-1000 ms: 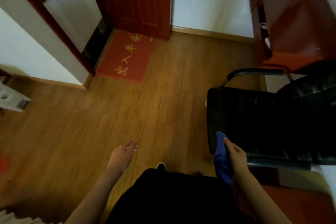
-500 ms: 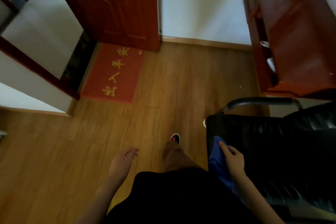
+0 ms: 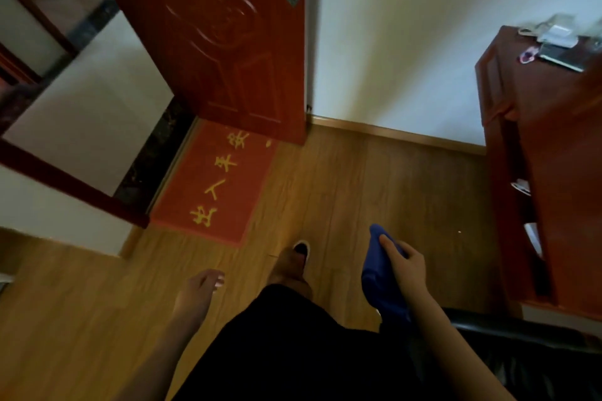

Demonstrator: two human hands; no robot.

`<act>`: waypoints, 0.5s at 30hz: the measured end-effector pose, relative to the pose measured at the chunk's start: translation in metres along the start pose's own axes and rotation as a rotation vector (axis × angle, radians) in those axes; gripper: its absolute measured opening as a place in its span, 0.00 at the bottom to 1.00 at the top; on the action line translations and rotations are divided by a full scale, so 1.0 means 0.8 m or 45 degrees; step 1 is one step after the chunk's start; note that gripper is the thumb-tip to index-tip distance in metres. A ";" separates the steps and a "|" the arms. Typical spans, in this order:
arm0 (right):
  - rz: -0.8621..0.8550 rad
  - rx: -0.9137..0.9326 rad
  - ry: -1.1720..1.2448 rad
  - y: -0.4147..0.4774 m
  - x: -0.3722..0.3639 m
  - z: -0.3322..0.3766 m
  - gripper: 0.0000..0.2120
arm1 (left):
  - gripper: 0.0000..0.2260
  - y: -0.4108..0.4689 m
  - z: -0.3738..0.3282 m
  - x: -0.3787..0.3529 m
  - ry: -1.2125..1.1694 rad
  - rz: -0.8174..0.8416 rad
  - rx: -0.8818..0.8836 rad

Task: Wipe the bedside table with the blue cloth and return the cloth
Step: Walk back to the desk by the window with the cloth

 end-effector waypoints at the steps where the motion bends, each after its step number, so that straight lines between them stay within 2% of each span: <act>1: -0.022 -0.018 0.017 0.021 0.005 0.006 0.16 | 0.13 0.026 -0.014 -0.012 -0.025 0.062 0.037; 5: -0.238 -0.117 0.100 0.094 0.044 0.028 0.17 | 0.14 0.147 -0.103 -0.058 -0.009 0.197 0.024; 9: -0.500 -0.231 0.195 0.135 0.098 0.054 0.16 | 0.13 0.263 -0.245 -0.104 0.271 0.334 -0.240; 15: -0.759 -0.404 0.417 0.151 0.161 0.082 0.14 | 0.12 0.369 -0.444 -0.208 0.406 0.599 -0.505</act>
Point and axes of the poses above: each hand's wrist, its own y-axis towards the middle knuckle, its own x-axis out of the back of the hand, z = x × y, the point moved 7 cm from there along y, towards the middle knuckle, and after that the axes turned 8 degrees about -x, right-handed, at the moved point
